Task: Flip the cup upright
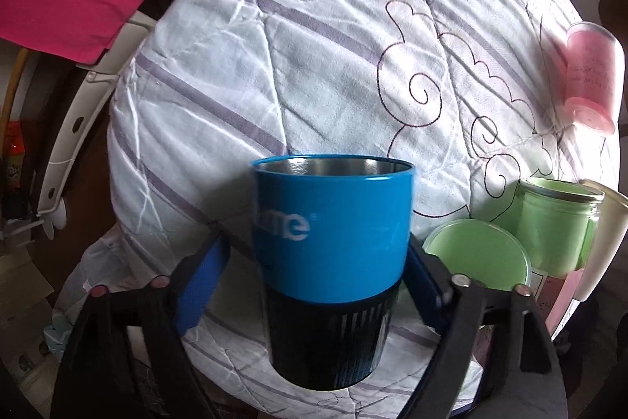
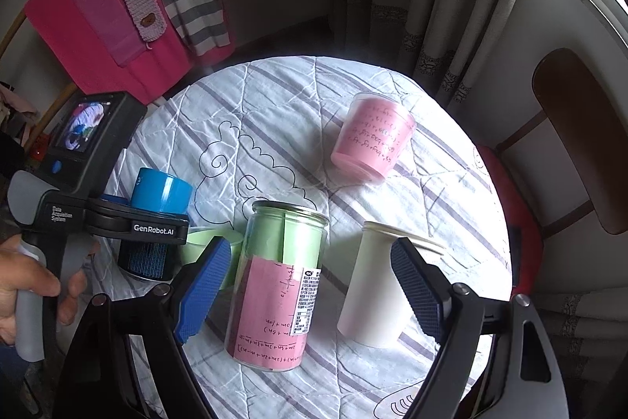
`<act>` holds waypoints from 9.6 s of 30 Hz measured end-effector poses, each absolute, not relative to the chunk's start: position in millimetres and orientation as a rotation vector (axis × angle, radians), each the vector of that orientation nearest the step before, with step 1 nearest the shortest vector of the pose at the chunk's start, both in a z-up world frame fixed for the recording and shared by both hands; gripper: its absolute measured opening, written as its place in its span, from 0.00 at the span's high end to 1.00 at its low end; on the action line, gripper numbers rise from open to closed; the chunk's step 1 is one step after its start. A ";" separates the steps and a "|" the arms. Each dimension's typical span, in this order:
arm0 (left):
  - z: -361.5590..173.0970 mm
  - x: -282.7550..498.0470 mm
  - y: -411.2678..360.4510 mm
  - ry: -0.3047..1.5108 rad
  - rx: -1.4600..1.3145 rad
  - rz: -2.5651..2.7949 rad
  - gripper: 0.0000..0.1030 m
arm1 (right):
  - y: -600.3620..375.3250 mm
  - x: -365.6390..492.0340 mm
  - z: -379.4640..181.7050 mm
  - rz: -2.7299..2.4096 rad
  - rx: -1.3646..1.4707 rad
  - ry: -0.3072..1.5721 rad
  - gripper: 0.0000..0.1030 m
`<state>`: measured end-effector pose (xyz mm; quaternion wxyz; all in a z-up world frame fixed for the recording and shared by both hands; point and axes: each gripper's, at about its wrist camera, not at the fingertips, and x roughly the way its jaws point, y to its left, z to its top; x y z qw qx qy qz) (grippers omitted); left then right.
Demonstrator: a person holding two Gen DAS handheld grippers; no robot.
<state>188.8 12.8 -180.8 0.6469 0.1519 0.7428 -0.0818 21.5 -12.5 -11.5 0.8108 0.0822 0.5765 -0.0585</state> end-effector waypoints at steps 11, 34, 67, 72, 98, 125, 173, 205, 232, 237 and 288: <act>-177.9 186.3 12.5 1.676 0.324 -0.249 0.34 | -9.1 13.2 -12.3 -0.140 0.161 1.231 0.18; -122.5 90.3 49.0 1.651 0.296 -0.317 0.34 | -4.1 -38.7 -12.1 -0.108 0.135 1.208 0.18; -97.7 -59.3 71.4 1.739 0.345 -0.488 0.19 | -11.2 -94.5 -70.6 0.142 0.541 1.447 0.17; -82.9 -64.7 110.3 1.752 0.324 -0.490 0.19 | 6.5 -79.9 -90.8 0.223 0.657 1.512 0.17; -104.7 -40.3 151.5 1.762 0.313 -0.461 0.19 | 37.2 -51.4 -138.9 0.182 0.561 1.702 0.33; -146.0 -24.5 183.0 1.530 0.235 -0.522 0.19 | 14.1 -99.5 -98.7 0.107 0.073 0.771 0.33; -71.8 -171.3 236.9 0.827 0.102 -0.538 0.15 | 23.3 -234.1 -74.3 -0.080 0.035 0.563 0.18; 14.7 -302.1 238.0 0.536 0.148 -0.412 0.00 | 29.7 -362.1 24.9 -0.231 0.010 0.362 0.17; 70.4 -219.3 206.2 0.540 0.139 -0.416 0.00 | 24.9 -296.5 91.4 -0.232 -0.017 0.400 0.17; 73.0 -215.3 202.0 0.533 0.140 -0.425 0.00 | 22.5 -295.0 96.6 -0.233 -0.014 0.379 0.17; 74.9 -236.0 180.9 0.398 0.163 -0.497 0.00 | 24.4 -300.3 98.3 -0.301 -0.029 0.293 0.17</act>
